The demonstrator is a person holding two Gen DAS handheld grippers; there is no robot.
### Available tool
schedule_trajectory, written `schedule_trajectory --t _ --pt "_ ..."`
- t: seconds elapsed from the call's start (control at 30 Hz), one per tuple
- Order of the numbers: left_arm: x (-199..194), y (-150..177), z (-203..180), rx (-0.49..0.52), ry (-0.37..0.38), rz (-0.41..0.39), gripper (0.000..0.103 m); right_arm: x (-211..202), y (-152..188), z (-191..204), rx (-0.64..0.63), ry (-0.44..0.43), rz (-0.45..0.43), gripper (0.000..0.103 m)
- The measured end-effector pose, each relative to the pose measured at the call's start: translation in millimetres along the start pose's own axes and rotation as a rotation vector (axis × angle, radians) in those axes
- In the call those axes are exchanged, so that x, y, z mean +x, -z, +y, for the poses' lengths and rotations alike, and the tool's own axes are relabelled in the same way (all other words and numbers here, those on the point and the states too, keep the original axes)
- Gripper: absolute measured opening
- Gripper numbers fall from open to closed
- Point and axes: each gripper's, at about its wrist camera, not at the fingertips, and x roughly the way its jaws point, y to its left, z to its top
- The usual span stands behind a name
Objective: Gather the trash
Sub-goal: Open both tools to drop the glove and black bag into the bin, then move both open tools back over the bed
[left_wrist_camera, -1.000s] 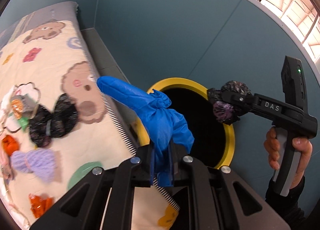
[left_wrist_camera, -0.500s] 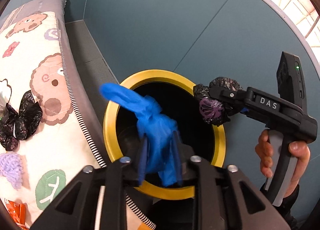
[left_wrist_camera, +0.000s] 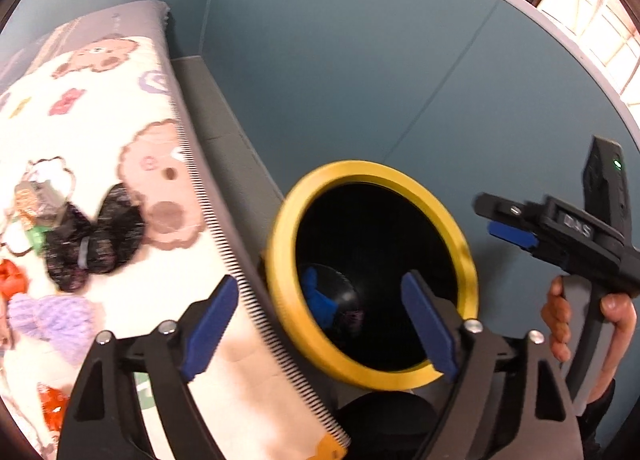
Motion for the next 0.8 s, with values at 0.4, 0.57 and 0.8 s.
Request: schedule_trajectory --t 0.4,0.57,0.8 --pt "-42 6 70 -0.092 -0.125 -0.013 0.088 0 37 58 -0.106 -0.065 0.070 0.085" --pt "-57 14 95 -0.127 -0.167 -0.018 0.089 4 52 91 -0.163 -0.093 0.107 0.085" --pt "-84 25 141 -0.178 -0.251 -0.021 0.089 4 72 142 -0.250 -0.129 0.134 0.085"
